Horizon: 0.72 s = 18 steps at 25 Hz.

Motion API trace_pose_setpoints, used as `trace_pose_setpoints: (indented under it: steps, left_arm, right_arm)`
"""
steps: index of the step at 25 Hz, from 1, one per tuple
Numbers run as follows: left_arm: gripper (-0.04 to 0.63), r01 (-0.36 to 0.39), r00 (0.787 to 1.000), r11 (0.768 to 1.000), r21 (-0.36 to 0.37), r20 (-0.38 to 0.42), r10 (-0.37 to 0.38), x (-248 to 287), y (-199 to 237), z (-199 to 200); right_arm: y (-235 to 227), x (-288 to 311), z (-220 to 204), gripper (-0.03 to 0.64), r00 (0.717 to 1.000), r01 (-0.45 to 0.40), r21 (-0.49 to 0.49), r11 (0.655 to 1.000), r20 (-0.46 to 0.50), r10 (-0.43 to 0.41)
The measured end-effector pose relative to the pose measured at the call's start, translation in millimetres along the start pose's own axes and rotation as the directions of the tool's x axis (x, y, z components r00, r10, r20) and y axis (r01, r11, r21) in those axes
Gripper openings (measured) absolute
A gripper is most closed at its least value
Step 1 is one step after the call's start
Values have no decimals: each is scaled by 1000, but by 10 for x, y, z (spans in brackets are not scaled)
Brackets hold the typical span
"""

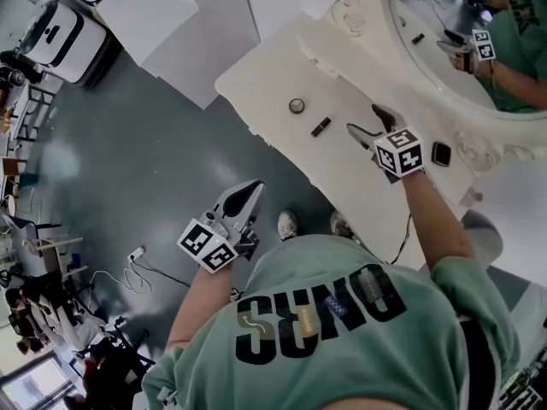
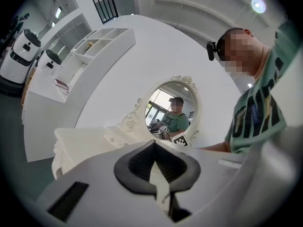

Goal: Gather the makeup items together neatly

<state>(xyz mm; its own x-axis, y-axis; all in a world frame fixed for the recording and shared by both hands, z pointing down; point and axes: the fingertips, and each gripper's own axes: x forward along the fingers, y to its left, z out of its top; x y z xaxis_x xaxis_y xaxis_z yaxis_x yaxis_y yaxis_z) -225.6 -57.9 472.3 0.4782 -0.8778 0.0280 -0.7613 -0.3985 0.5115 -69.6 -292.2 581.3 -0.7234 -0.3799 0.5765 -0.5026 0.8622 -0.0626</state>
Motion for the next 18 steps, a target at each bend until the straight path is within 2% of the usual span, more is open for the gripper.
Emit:
trace_pose_setpoints:
  steps: [4, 9, 13, 18]
  left_arm:
    - [2, 107, 994, 994, 22, -35, -106, 518, -290, 41]
    - [2, 209, 976, 978, 30, -72, -206, 1086, -901, 57]
    - [2, 270, 958, 962, 29, -104, -266, 1512, -1243, -66]
    - [2, 332, 933, 943, 10, -153, -327, 1883, -1547, -240]
  right_arm:
    - [-444, -697, 67, 345, 994, 97, 21, 995, 48, -98]
    - [-871, -1596, -90, 345, 981, 188, 29, 982, 41, -189]
    - [-1156, -1974, -404, 345, 975, 223, 39, 974, 5, -223]
    - [-1291, -2238, -806, 345, 971, 236, 53, 970, -52, -234]
